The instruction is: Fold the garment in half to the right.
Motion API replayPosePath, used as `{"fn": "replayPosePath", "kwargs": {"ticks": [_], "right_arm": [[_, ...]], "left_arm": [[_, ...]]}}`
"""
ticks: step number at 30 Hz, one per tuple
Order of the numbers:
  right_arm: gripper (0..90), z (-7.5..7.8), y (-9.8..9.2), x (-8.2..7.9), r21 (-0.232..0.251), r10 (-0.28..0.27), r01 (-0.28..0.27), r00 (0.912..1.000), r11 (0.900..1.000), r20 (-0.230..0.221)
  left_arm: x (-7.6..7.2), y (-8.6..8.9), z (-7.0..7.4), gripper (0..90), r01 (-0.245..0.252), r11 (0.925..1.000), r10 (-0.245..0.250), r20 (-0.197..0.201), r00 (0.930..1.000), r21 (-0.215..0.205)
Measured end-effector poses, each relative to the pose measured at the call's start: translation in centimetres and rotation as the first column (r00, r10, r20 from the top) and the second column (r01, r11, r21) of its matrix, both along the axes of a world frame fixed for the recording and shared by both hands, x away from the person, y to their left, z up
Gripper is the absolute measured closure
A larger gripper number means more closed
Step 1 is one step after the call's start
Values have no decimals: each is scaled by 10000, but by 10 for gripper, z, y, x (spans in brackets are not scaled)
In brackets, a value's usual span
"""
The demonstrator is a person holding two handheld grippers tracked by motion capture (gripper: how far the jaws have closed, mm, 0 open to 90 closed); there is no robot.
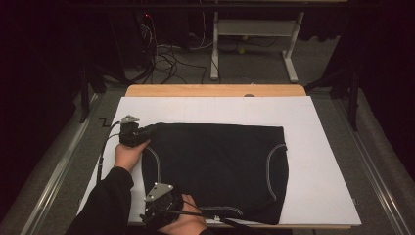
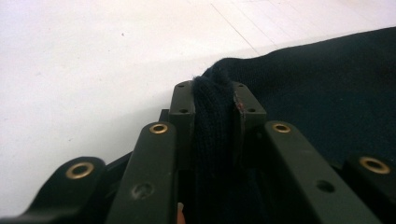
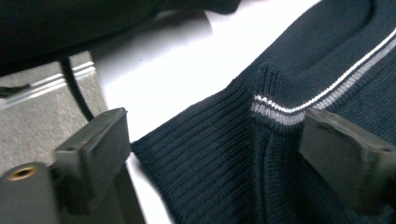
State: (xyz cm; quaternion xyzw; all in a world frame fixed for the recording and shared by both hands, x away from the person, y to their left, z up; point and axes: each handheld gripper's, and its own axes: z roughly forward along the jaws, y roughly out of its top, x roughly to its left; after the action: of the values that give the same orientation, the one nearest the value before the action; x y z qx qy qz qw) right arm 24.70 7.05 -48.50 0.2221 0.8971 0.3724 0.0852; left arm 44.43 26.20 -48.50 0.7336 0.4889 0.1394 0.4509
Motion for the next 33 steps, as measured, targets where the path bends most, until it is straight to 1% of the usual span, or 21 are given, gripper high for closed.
{"fn": "replayPosePath", "kwargs": {"ticks": [2,3,5,7,10,13,16,20,22,25,28,30,33], "right_arm": [[73,0,5,1,-307,-100,102,9999,9995,75],[78,0,7,2,-470,-259,262,9996,9986,60],[92,0,10,5,-624,-432,432,9991,9971,17],[129,1,12,5,-777,-561,565,9984,9954,70],[210,2,12,5,-845,-730,746,9971,9936,228],[300,4,9,6,-839,-857,872,9961,9927,214],[386,5,6,7,-844,-867,888,9958,9925,284],[553,7,1,10,-869,-956,990,9945,9913,430],[611,7,-1,12,-812,-951,988,9943,9918,482],[701,7,-3,12,-882,-974,1026,9933,9908,618],[728,5,-8,11,-360,-989,1016,9926,9942,706],[740,8,-12,10,7,-1111,1113,9918,9938,634],[747,17,-17,7,365,-1101,1069,9889,9936,996]], "left_arm": [[0,1,0,705,3,10000,-3,-28,10000,-79],[0,1,0,704,-7,10000,7,-34,10000,-72],[0,0,0,704,7,10000,-7,-30,10000,-32],[0,1,0,705,18,10000,-19,-44,10000,-80],[0,1,0,704,29,9999,-30,-50,10000,-107],[0,1,0,704,27,10000,-27,-54,10000,-92],[0,1,0,704,30,10000,-31,-51,10000,-87],[0,1,0,704,16,10000,-17,-80,10000,-73],[0,1,0,704,19,10000,-20,-86,10000,-79],[0,1,0,704,8,10000,-8,-100,9999,-50],[0,-1,0,704,-44,9999,45,-95,9999,123],[0,-1,0,705,-50,9999,51,-103,9999,164],[1,-2,0,704,-147,9997,151,-218,9996,179]]}}
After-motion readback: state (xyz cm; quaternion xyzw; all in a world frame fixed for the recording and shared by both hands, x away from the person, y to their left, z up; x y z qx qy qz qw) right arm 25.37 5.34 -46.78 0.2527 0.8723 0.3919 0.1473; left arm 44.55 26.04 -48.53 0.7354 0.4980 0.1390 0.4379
